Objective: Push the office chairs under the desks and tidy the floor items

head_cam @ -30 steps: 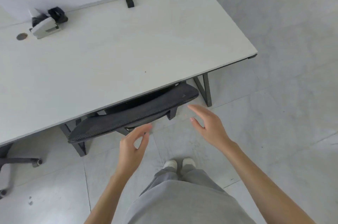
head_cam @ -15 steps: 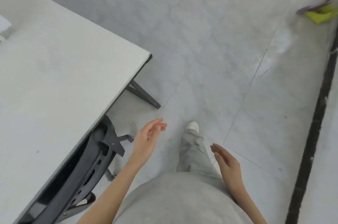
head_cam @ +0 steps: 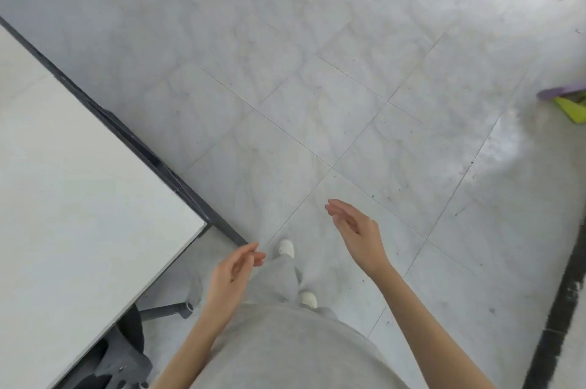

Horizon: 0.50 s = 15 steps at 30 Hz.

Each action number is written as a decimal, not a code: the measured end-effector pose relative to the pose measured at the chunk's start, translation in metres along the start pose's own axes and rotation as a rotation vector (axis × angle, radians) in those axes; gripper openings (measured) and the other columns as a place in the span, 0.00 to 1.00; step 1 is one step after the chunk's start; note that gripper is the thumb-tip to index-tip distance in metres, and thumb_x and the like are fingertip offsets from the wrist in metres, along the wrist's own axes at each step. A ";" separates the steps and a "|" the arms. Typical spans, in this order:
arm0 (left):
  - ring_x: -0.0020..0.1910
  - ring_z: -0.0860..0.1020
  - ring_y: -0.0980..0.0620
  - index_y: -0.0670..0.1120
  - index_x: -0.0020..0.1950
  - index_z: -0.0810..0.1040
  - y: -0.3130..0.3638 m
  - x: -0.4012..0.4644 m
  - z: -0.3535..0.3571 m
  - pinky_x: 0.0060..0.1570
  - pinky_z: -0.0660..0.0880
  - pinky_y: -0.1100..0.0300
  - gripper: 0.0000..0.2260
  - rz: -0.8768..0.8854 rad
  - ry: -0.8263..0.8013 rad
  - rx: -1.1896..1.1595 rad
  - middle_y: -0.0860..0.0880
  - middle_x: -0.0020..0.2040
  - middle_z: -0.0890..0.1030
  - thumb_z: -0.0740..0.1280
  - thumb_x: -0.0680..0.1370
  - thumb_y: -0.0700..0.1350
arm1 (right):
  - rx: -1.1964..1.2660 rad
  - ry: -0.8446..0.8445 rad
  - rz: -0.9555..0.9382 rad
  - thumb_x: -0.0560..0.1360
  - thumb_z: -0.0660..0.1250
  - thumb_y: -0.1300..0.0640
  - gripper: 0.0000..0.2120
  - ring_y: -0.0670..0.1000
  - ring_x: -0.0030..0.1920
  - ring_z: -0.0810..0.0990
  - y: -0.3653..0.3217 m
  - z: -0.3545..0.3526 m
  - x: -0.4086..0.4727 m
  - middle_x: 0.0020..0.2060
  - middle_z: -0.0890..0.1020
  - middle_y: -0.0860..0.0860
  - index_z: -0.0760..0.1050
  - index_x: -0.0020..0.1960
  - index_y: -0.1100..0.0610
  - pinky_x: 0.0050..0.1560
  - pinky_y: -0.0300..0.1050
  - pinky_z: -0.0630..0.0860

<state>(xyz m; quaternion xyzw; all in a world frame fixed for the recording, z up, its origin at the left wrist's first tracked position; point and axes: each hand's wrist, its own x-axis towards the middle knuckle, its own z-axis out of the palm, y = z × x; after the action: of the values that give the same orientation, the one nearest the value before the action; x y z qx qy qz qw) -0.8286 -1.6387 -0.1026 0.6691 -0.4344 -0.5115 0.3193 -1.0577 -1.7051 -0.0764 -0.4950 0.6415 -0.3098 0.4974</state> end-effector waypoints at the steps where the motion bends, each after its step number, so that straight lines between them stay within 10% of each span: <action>1: 0.45 0.81 0.61 0.47 0.56 0.77 0.004 0.020 0.002 0.48 0.74 0.72 0.11 -0.009 0.018 0.002 0.62 0.45 0.83 0.59 0.79 0.37 | 0.004 -0.010 -0.003 0.77 0.61 0.63 0.14 0.30 0.49 0.77 -0.005 -0.002 0.023 0.49 0.81 0.43 0.75 0.60 0.54 0.52 0.25 0.70; 15: 0.46 0.81 0.57 0.49 0.55 0.77 0.223 0.387 -0.007 0.49 0.74 0.69 0.11 0.193 0.059 -0.165 0.59 0.43 0.84 0.59 0.79 0.38 | -0.044 -0.035 0.124 0.76 0.62 0.64 0.13 0.35 0.51 0.79 -0.085 -0.045 0.304 0.48 0.83 0.40 0.77 0.55 0.50 0.51 0.24 0.71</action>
<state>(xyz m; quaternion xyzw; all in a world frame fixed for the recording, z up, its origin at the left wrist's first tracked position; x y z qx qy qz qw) -0.8403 -2.0835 -0.0639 0.6104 -0.4438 -0.4922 0.4337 -1.0770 -2.0233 -0.0872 -0.4706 0.6688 -0.2556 0.5156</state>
